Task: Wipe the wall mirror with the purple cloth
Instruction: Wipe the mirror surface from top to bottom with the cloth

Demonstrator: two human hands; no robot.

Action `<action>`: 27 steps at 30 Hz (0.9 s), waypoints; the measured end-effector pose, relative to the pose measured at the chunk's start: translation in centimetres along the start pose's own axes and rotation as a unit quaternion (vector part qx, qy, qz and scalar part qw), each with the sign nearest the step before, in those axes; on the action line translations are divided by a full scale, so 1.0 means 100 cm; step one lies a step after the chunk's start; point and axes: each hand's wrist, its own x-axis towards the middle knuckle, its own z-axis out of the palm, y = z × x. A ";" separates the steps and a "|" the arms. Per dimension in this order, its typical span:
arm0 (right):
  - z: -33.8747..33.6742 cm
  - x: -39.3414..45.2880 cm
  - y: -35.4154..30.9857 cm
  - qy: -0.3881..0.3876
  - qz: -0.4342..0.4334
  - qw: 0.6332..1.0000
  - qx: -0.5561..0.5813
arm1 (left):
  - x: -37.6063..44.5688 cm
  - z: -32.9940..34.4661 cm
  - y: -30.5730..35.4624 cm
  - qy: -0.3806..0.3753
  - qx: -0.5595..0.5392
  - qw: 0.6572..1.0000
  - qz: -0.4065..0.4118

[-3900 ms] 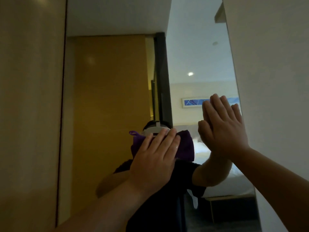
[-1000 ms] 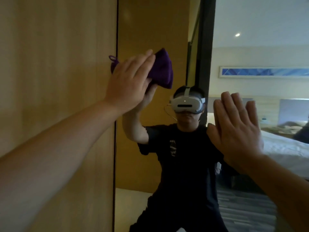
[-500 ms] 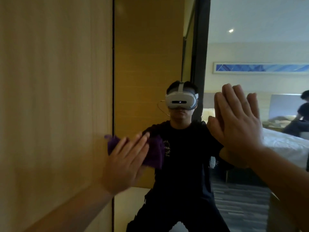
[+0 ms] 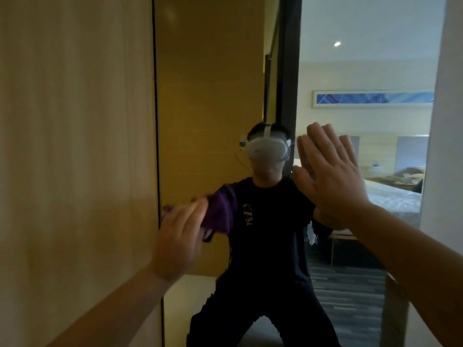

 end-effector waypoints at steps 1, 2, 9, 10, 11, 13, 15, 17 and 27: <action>-0.004 -0.003 0.006 0.007 0.006 1.000 0.005 | 0.035 -0.006 0.006 0.021 -0.005 1.000 -0.005; -0.006 -0.006 0.012 0.017 0.008 1.000 0.003 | 0.072 -0.014 0.011 0.035 -0.004 0.999 -0.002; -0.002 -0.017 0.045 0.003 0.027 0.999 -0.036 | 0.250 -0.009 0.006 -0.008 0.087 0.994 0.058; 0.000 -0.017 0.046 0.007 0.026 0.999 -0.037 | 0.258 -0.003 0.005 -0.036 0.094 0.993 0.059; 0.002 -0.017 0.045 0.012 0.026 0.999 -0.038 | 0.261 0.004 0.005 -0.060 0.099 0.992 0.054; 0.003 -0.017 0.044 0.024 0.028 0.999 -0.039 | 0.247 0.016 0.009 -0.070 0.099 0.991 0.051; 0.004 -0.017 0.044 0.034 0.027 0.998 -0.036 | 0.211 0.027 0.017 -0.057 0.097 0.991 0.073; 0.005 -0.017 0.044 0.041 0.025 0.998 -0.028 | 0.158 0.038 0.026 -0.051 0.098 0.987 0.118; 0.007 -0.017 0.044 0.063 0.013 0.998 -0.006 | -0.048 0.056 0.056 -0.114 0.110 0.976 0.152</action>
